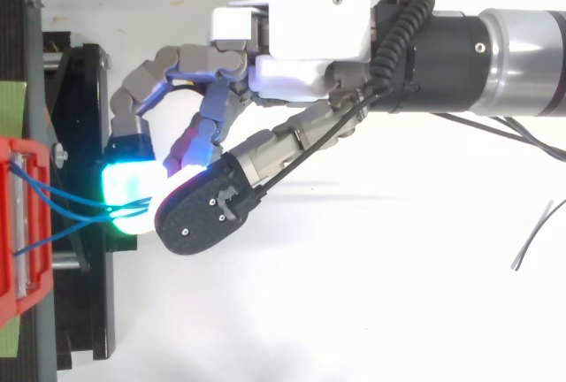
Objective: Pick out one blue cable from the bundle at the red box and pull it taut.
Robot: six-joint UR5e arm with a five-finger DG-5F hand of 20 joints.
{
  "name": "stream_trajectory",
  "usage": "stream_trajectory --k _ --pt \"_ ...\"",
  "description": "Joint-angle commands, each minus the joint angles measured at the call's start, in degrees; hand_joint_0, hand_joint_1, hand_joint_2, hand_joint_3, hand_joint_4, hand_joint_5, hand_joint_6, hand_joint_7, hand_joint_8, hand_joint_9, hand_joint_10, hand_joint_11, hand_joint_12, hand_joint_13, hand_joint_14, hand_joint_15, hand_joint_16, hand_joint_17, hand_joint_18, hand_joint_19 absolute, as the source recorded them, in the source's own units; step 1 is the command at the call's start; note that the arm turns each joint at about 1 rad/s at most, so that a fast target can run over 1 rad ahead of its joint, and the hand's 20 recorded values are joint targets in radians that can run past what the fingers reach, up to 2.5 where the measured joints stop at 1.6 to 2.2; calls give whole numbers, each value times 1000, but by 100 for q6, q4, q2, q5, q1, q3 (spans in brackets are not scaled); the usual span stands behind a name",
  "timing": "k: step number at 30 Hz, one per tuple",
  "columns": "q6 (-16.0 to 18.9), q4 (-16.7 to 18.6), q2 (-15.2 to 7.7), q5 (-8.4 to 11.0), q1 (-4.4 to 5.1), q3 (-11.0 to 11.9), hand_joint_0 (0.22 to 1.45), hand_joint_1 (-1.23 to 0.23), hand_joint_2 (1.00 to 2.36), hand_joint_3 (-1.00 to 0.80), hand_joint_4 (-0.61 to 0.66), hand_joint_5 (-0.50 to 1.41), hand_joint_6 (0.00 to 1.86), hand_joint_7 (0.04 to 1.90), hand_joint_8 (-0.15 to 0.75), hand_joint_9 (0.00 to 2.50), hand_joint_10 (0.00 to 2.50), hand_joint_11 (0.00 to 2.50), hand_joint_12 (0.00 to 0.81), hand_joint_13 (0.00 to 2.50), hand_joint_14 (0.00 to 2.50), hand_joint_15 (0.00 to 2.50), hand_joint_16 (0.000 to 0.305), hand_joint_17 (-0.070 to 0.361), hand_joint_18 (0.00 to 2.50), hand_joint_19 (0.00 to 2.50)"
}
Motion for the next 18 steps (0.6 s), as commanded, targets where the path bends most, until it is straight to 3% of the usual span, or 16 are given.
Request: stream_trajectory --k 1,18 --pt "0 -1 -7 6 19 -3 568 -499 1003 -198 28 -77 903 1098 298 1290 20 502 381 921 16 428 59 132 694 598" --pt "8 -1 2 24 46 -11 580 -486 1004 -203 22 -59 875 1155 291 1400 20 523 378 977 17 420 58 130 745 578"
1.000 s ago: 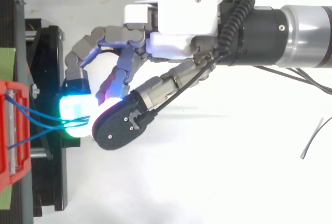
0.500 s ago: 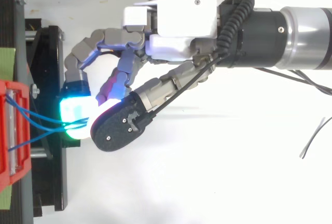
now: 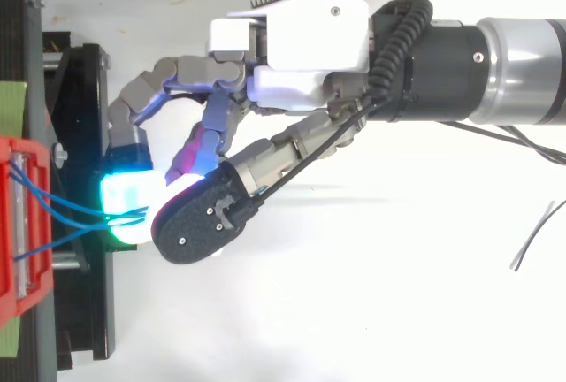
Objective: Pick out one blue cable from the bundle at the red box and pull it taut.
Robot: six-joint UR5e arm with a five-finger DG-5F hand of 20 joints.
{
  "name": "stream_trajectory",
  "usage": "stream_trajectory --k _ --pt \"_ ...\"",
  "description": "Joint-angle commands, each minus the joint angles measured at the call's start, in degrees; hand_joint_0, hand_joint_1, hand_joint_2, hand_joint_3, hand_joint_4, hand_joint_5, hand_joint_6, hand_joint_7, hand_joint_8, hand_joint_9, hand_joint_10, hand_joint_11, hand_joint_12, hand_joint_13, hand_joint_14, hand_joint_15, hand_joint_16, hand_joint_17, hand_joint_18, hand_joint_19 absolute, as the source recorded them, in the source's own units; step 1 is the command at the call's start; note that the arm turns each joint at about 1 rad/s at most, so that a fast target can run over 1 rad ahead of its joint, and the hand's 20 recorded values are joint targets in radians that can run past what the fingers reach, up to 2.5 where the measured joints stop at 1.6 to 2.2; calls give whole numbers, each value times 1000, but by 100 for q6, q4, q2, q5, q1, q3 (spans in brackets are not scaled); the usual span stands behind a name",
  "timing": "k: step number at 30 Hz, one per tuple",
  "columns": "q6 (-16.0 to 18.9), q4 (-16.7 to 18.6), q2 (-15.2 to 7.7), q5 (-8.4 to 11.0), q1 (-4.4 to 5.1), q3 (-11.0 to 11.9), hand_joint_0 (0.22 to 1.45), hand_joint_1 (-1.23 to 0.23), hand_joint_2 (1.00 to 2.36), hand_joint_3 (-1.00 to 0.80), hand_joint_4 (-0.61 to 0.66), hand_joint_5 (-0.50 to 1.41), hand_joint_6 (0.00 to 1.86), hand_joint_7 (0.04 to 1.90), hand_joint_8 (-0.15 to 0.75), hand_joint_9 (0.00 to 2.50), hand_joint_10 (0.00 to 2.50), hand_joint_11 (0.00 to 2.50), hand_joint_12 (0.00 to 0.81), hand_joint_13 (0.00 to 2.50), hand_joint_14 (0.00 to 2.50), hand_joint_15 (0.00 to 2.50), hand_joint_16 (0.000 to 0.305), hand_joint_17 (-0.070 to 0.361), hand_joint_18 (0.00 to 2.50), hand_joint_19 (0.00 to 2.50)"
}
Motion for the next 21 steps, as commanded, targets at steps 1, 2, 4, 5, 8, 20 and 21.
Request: stream_trajectory --k 1,2,4,5,8,20,21 --pt "1 -8 0 0 2 -6 580 -486 1005 -202 21 -56 872 1153 279 1412 19 523 373 989 16 428 58 130 757 586" --pt "1 -8 0 0 2 3 581 -486 1006 -205 17 -55 871 1153 276 1419 20 527 370 988 17 424 57 129 763 588" --pt "1 -8 0 0 2 3 581 -483 1007 -204 26 -55 869 1159 270 1427 22 520 367 989 16 429 57 128 769 588" --pt "1 -8 0 9 2 -6 581 -481 1008 -207 26 -54 869 1153 271 1427 22 529 367 991 18 423 56 127 772 590" --pt "1 -8 0 9 2 3 583 -478 1008 -217 39 -54 868 1149 268 1435 22 523 361 1000 16 425 56 125 771 593" --pt "1 -8 0 18 10 -6 558 -467 1010 -371 68 -66 823 1067 247 1393 22 562 323 947 19 466 47 106 689 631" --pt "1 -8 0 18 10 -6 554 -467 1010 -381 64 -64 820 1066 245 1392 24 566 325 947 18 465 47 106 690 631"
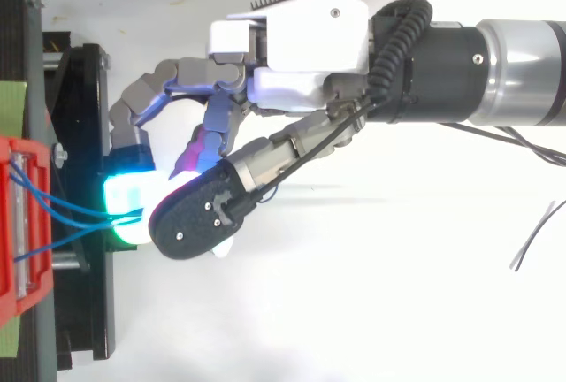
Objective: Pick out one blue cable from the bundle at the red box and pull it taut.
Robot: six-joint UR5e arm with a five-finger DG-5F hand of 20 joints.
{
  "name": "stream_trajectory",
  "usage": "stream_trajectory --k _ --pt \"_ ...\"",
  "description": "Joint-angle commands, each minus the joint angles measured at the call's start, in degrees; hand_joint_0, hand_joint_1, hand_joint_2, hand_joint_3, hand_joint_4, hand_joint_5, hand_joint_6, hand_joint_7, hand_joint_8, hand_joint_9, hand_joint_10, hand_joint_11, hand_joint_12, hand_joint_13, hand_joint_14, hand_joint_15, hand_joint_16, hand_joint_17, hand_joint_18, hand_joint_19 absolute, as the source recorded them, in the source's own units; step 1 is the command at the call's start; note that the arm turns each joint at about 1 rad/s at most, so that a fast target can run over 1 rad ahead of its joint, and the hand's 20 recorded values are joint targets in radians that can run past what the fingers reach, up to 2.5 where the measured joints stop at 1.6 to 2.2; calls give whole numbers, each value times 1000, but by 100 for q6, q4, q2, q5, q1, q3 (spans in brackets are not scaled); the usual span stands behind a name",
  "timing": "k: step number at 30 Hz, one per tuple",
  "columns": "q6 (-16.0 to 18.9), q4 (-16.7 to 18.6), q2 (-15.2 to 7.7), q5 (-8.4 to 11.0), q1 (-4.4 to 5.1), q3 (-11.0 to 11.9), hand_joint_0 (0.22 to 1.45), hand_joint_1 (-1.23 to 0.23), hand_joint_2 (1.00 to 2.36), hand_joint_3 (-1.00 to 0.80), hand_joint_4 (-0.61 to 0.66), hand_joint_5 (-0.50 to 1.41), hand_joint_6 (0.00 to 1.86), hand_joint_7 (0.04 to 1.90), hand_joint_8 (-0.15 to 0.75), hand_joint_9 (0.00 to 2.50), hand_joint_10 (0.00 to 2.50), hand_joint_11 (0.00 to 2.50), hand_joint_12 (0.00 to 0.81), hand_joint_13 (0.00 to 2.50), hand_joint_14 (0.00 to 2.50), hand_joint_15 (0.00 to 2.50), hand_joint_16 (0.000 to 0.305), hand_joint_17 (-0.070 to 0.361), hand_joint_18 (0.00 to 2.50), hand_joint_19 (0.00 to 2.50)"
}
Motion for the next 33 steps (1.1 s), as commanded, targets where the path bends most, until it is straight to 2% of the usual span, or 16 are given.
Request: stream_trajectory --k 1,3,13,17,20,26,33 --pt "0 0 1 0 2 -1 538 -470 1005 -443 66 -63 804 1077 249 1393 23 575 329 951 18 457 48 108 694 625" --pt "0 0 1 0 2 -1 519 -473 1000 -498 71 -65 804 1046 250 1384 24 556 335 957 18 456 49 111 702 618" --pt "70 -17 1 0 2 -1 420 -617 1000 -500 112 -57 785 1039 284 1417 22 539 367 997 16 426 57 128 786 566" --pt "70 -35 1 0 10 -1 474 -778 1000 -500 85 -67 798 1054 258 1384 21 554 333 978 17 442 50 112 764 586" --pt "70 -35 1 0 10 -1 581 -784 1000 -500 59 -78 830 1059 227 1377 23 594 301 964 19 452 43 96 724 603" --pt "70 -35 1 9 28 -1 605 -798 1015 -319 35 -72 885 1061 248 1402 27 615 304 967 19 452 42 95 748 604" --pt "79 -35 1 9 19 -10 644 -886 1020 -251 11 -84 907 1089 246 1368 25 646 308 961 20 457 42 94 756 594"
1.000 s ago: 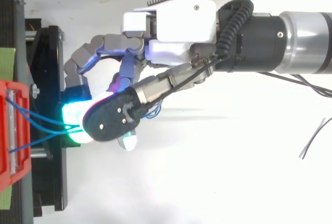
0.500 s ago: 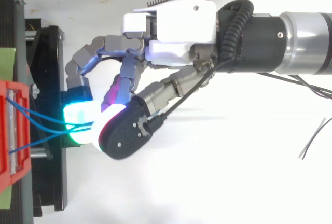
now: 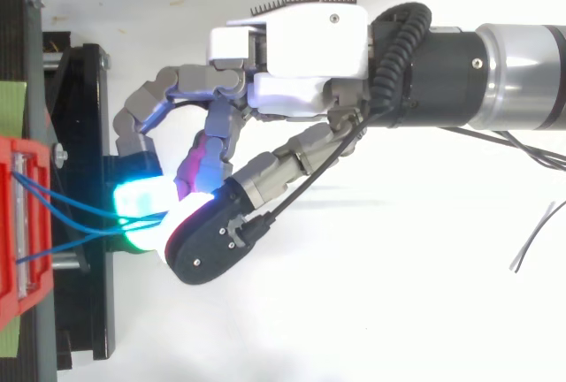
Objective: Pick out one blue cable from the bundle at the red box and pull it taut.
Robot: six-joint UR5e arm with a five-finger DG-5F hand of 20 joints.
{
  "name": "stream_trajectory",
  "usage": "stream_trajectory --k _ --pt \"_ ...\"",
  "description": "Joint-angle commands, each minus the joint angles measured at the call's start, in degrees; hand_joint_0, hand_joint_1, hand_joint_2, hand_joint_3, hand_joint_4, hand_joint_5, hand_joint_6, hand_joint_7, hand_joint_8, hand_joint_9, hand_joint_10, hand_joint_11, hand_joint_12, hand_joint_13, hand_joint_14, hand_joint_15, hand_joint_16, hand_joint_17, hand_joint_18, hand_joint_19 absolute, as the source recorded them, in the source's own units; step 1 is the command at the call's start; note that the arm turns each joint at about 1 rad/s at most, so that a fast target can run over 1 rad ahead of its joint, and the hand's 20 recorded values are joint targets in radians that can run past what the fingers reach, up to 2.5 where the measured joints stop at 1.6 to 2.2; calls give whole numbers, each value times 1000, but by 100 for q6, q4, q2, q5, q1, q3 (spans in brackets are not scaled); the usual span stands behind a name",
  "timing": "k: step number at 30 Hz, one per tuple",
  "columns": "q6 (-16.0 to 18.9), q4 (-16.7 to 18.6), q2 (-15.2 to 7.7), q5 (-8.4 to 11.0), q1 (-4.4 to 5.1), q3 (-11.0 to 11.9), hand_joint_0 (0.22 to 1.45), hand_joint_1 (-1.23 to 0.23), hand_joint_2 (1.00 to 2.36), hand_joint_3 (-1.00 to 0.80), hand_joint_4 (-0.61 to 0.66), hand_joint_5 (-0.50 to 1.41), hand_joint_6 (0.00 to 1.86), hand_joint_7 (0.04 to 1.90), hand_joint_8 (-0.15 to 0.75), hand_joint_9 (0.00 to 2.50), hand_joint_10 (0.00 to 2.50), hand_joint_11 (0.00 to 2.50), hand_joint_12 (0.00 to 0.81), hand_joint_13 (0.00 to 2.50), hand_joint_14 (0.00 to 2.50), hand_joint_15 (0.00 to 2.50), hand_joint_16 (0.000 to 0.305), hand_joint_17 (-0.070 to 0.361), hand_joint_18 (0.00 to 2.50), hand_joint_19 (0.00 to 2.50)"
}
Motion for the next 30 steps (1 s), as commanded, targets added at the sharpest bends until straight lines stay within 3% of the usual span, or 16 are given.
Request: stream_trajectory --k 1,9,15,22,25,30 --pt "7 0 1 -5 -2 4 663 -899 1020 -252 -6 -87 911 1106 245 1359 27 657 307 960 20 457 42 93 766 585" --pt "16 0 1 4 7 4 787 -941 1002 -481 -60 -93 927 1282 242 1381 28 686 300 1003 20 476 39 88 833 599" --pt "16 0 1 -5 7 4 711 -929 1000 -500 -94 -97 944 1164 237 1386 26 690 298 1013 20 484 39 88 851 593" --pt "16 0 1 4 16 4 528 -834 1000 -500 -2 -85 935 931 235 1409 25 679 316 1013 20 484 42 95 853 599" --pt "16 0 1 4 16 4 461 -793 1000 -500 45 -85 897 1003 254 1411 25 646 341 1015 20 463 48 108 871 583" --pt "16 0 1 4 16 4 555 -634 1000 -500 30 -88 881 999 233 1390 27 658 316 981 19 480 43 97 807 634"
